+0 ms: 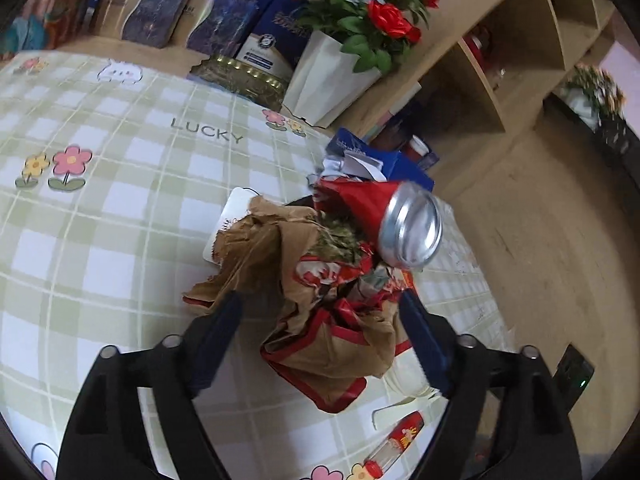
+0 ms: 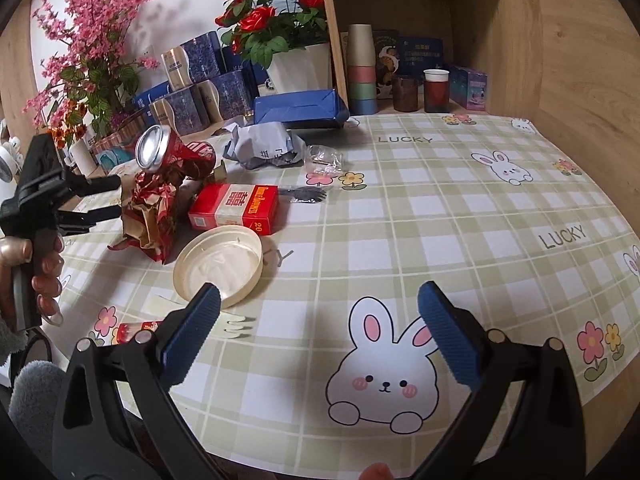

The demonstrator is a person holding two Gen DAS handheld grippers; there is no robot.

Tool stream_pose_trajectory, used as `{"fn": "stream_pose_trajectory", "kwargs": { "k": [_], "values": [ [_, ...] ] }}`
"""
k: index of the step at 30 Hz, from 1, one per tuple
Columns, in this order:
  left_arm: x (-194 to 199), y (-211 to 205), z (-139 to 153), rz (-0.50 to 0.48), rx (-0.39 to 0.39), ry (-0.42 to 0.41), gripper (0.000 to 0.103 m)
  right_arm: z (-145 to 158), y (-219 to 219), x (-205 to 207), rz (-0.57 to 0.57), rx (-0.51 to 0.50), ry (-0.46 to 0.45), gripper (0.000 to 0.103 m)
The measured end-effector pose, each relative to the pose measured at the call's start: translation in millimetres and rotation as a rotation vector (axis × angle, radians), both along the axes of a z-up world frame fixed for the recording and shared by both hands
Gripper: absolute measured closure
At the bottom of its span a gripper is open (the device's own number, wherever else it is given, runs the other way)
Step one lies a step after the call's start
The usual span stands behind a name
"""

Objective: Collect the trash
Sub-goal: 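Grasp the brown-and-red paper wrapping with the left gripper and lift it, then hold the paper wrapping with the left gripper while the right gripper grasps the crushed red can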

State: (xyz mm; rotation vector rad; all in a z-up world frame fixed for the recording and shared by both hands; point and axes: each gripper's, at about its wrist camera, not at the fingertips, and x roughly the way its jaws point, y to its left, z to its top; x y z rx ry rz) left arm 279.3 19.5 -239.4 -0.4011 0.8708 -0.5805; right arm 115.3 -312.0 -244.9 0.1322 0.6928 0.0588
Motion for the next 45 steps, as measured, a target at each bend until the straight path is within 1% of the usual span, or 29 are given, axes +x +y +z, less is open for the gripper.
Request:
{"fn": "stream_pose_trajectory", "kwargs": {
  "k": [2, 3, 7, 8, 9, 12, 13, 16, 17, 18, 19, 20, 21, 22, 24, 26, 31, 33, 36, 39, 41, 45],
  "values": [
    [-1, -10, 0, -0.013, 0.053, 0.006, 0.013, -2, 0, 1, -0.002, 0.002, 0.005, 0.006],
    [-2, -15, 0, -0.022, 0.057, 0.016, 0.013, -3, 0, 2, -0.003, 0.003, 0.006, 0.006],
    [-2, -27, -3, -0.044, 0.032, 0.028, 0.012, -7, -1, 3, -0.006, 0.011, 0.018, 0.006],
    [-2, -31, -4, -0.047, 0.044, 0.028, 0.008, -7, -1, 3, -0.008, 0.011, 0.021, 0.006],
    [-2, -36, -4, -0.049, 0.071, 0.018, 0.006, -8, -2, 2, -0.008, 0.01, 0.023, 0.006],
    [-1, -45, -8, -0.035, 0.152, 0.006, 0.006, -9, -2, 2, -0.009, -0.002, 0.03, 0.006],
    [1, -49, -12, -0.016, 0.185, 0.029, 0.006, -10, -2, 2, -0.008, -0.005, 0.031, 0.006],
    [6, -52, -23, 0.026, 0.213, 0.088, 0.006, -10, -2, 4, -0.006, -0.01, 0.034, 0.006],
    [7, -51, -26, 0.035, 0.199, 0.105, 0.006, -11, -2, 5, -0.004, -0.01, 0.034, 0.006],
    [8, -50, -29, 0.039, 0.183, 0.121, 0.006, -11, -1, 5, -0.001, -0.009, 0.033, 0.006],
    [6, -51, -29, 0.044, 0.191, 0.105, 0.01, -10, 0, 6, 0.003, -0.01, 0.03, 0.006],
    [5, -53, -30, 0.015, 0.194, 0.106, 0.022, -10, 1, 6, 0.009, -0.012, 0.026, 0.006],
    [4, -55, -31, -0.006, 0.199, 0.109, 0.027, -10, 3, 6, 0.018, -0.017, 0.022, 0.006],
    [1, -54, -29, -0.01, 0.203, 0.111, 0.028, -11, 5, 7, 0.027, -0.022, 0.023, 0.006],
    [-6, -47, -23, -0.005, 0.193, 0.117, 0.033, -12, 9, 10, 0.046, -0.034, 0.033, 0.005],
    [-11, -38, -19, 0.008, 0.198, 0.123, 0.034, -14, 12, 13, 0.064, -0.029, 0.04, 0.006],
    [-36, -8, -7, 0.044, 0.16, 0.155, 0.034, -10, 23, 23, 0.095, -0.016, 0.034, 0.006],
    [-49, 4, -3, 0.056, 0.148, 0.154, 0.034, -7, 28, 26, 0.111, -0.018, 0.027, 0.006],
    [-70, 20, 4, 0.094, 0.161, 0.127, 0.034, -2, 37, 31, 0.134, -0.028, 0.021, 0.006],
    [-89, 38, 14, 0.163, 0.204, 0.077, 0.034, 3, 47, 38, 0.147, -0.054, 0.021, 0.006],
    [-100, 52, 20, 0.207, 0.215, 0.047, 0.034, 9, 55, 42, 0.17, -0.064, 0.017, 0.006],
    [-116, 80, 33, 0.28, 0.214, 0.003, 0.034, 24, 78, 54, 0.234, -0.102, 0.005, 0.006]
  ]
}}
